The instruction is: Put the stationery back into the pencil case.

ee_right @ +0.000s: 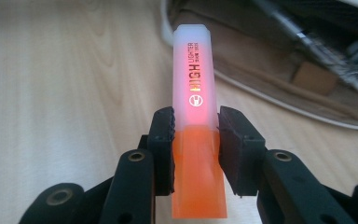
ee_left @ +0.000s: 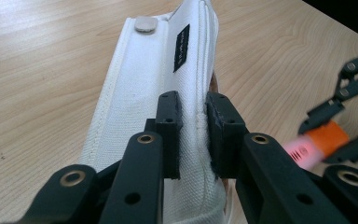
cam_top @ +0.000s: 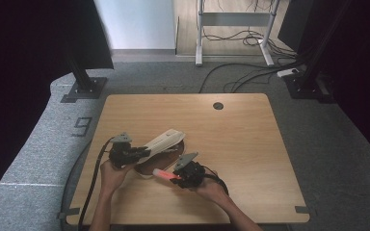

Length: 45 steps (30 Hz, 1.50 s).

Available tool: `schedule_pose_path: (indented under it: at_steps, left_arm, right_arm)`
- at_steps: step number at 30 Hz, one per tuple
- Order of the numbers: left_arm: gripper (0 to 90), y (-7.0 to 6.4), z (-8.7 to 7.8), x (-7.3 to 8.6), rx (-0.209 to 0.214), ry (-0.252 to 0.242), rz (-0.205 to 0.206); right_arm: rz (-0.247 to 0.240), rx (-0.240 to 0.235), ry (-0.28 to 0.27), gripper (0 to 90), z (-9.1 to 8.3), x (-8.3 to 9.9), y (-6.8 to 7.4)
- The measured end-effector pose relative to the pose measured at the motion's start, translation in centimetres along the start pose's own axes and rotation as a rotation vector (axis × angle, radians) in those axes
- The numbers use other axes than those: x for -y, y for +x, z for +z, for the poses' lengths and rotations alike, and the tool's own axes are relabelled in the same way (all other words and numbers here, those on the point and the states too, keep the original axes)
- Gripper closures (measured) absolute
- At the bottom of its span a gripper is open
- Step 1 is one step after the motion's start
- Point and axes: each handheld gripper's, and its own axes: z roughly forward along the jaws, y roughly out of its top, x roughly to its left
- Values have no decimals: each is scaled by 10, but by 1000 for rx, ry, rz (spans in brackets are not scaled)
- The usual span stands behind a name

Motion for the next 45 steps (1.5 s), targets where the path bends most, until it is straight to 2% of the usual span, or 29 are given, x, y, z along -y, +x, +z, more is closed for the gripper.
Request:
schedule_pose_path:
  at_steps: [7,13,21,34,45]
  left_arm:
    - [766,0,-1,0,-1,-3,-1]
    - [766,0,-1,0,-3,-7,-1]
    - [767,0,-1,-1,-4,-13,-2]
    - [765,0,-1,-1,2,-13,-7]
    - [764,1,0,0,5,-9,-8]
  right_arm:
    - [10,33,1,659,5,-9,-18]
    - [1,42,10,658,14,-19,-27]
    - [-27,39,25,658,29,-33,-31]
    - [-38,24,40,658,55,-47,-37]
    - [-27,17,38,647,73,-47,-43]
